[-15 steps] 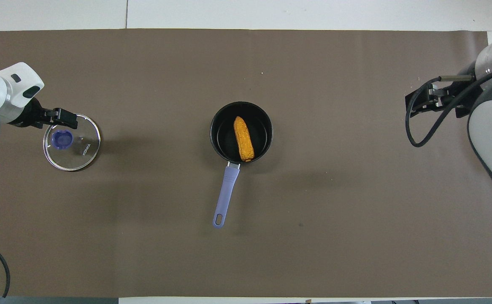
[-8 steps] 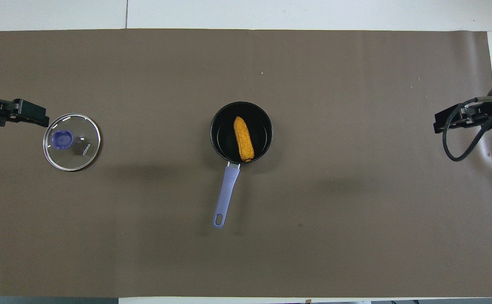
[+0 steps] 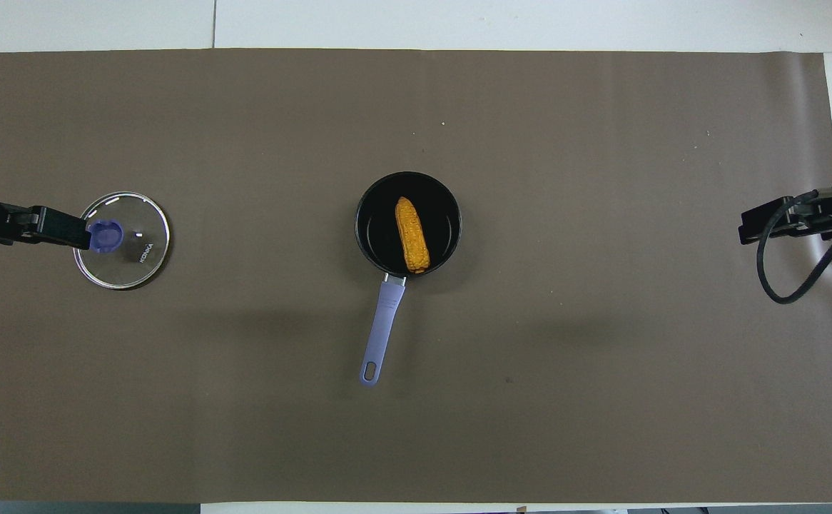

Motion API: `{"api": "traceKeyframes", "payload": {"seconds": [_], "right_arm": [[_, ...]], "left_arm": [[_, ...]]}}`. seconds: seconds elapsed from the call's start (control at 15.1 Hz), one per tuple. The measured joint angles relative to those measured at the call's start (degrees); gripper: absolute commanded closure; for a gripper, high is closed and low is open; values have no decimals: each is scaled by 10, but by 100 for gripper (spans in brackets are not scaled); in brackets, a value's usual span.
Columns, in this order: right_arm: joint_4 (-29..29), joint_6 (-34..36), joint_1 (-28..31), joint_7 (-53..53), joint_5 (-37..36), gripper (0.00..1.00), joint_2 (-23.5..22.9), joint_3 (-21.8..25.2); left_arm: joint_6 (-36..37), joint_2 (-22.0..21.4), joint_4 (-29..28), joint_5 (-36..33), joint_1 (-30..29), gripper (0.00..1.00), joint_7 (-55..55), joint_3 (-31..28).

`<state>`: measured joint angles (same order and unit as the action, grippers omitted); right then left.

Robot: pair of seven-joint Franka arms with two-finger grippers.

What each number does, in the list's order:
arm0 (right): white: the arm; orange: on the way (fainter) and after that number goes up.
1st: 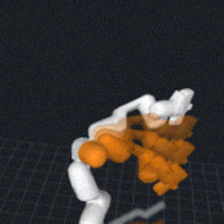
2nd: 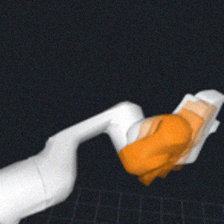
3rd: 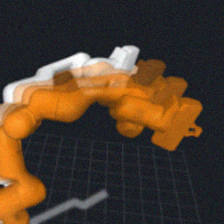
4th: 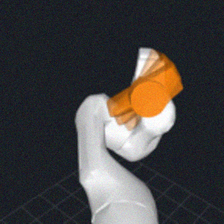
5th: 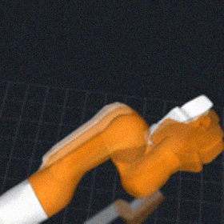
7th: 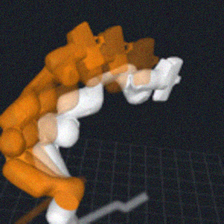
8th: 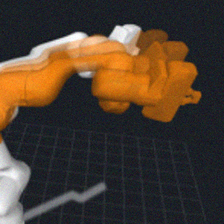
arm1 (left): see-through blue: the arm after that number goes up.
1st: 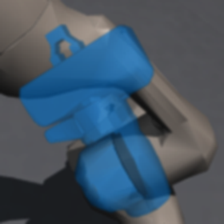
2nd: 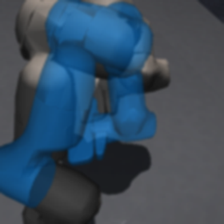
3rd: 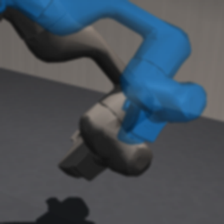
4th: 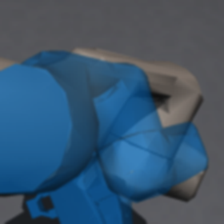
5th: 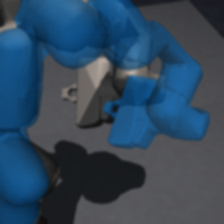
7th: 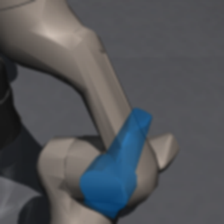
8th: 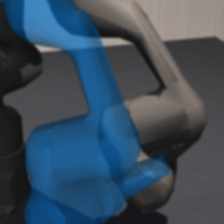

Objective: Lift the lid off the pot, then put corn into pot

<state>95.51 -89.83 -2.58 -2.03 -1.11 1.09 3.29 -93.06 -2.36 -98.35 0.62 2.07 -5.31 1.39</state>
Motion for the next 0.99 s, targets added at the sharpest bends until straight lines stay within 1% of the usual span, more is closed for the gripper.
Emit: {"api": "traceKeyframes", "payload": {"seconds": [0.2, 0.46, 0.99], "right_arm": [[-3, 0, 0, 0, -1, 0, -2, -7], [-12, 2, 2, 0, -1, 0, -12, -6], [-12, 5, 22, 0, -1, 0, -16, -7]], "left_arm": [[30, 0, 23, 0, 5, 0, 0, -4], [33, 0, 22, 0, 5, 0, 0, -5], [33, 0, 22, 0, 6, 0, 0, -5]]}}
